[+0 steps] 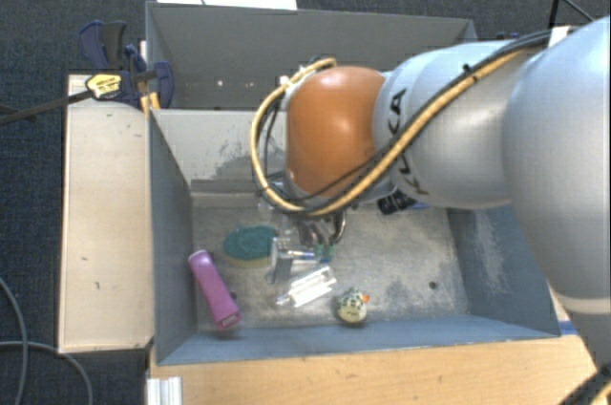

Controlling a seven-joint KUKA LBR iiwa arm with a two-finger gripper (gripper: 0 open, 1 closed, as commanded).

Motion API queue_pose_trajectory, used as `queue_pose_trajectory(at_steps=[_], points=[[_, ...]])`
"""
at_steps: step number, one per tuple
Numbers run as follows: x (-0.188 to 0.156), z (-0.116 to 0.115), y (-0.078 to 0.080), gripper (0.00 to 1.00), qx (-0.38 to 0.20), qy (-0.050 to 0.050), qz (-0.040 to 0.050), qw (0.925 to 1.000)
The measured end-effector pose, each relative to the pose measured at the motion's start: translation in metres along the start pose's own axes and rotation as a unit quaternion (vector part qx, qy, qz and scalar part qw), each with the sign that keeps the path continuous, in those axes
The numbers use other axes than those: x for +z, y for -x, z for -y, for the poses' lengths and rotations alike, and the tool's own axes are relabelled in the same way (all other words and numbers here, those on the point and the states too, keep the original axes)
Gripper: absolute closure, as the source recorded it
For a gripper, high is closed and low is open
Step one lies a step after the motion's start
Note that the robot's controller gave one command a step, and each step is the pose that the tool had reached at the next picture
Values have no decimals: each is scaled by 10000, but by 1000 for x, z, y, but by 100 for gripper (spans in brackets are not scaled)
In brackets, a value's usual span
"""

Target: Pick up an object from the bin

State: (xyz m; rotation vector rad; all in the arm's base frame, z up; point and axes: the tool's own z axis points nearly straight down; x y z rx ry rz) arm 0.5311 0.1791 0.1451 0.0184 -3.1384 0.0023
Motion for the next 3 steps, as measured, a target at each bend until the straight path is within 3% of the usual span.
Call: queue_pose_trajectory(at_steps=[1, 2, 3], points=[[72, 29, 39, 0, 166, -2, -4, 9999], [68, 26, 40, 100, 188, 16, 15, 9998], [-59, 32, -37, 100, 147, 22, 45, 9999]])
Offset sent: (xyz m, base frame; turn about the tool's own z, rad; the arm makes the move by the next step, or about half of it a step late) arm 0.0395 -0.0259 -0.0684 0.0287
